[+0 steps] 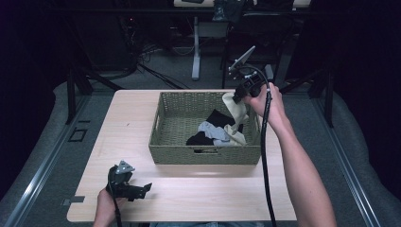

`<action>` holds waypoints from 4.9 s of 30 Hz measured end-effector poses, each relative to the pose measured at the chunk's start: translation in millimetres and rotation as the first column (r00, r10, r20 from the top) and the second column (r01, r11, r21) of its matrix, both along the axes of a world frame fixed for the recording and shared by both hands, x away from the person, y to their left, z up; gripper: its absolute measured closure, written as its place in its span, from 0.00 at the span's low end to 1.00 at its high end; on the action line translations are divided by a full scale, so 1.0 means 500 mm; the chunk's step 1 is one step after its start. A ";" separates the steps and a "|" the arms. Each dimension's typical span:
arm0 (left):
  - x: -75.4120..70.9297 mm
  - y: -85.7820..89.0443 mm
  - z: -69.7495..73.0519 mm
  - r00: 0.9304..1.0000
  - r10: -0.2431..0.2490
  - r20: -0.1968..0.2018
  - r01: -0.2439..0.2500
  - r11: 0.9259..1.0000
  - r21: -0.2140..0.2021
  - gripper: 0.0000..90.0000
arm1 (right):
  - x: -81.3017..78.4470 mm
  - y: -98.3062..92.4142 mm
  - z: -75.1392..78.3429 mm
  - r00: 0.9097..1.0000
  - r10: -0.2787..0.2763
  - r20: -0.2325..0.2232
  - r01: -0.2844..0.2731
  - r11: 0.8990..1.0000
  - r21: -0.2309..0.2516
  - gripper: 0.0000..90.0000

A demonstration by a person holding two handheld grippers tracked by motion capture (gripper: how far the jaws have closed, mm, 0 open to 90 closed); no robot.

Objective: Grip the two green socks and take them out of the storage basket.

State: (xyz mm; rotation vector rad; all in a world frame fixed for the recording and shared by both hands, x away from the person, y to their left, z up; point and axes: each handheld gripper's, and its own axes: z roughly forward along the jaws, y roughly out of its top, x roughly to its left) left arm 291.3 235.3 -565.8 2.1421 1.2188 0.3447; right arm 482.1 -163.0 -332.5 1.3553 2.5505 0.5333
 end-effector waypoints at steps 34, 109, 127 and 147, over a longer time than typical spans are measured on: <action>-0.001 0.002 0.001 1.000 -0.004 -0.004 0.004 1.000 0.001 0.00 | -0.023 -0.116 0.115 0.990 -0.100 0.101 0.098 0.995 0.020 0.96; 0.002 -0.001 0.000 1.000 -0.004 -0.009 0.004 1.000 0.008 0.00 | 0.006 -0.176 -0.066 0.969 -0.243 0.044 0.239 0.967 0.085 0.08; -0.001 0.000 0.001 1.000 -0.009 0.001 0.009 1.000 0.008 0.00 | 0.044 -0.024 -0.121 0.993 -0.116 0.016 0.114 0.988 0.108 0.09; -0.002 0.000 0.001 1.000 -0.009 0.003 0.009 1.000 -0.002 0.00 | 0.066 -0.001 -0.259 0.986 -0.141 -0.092 0.146 0.988 0.047 0.27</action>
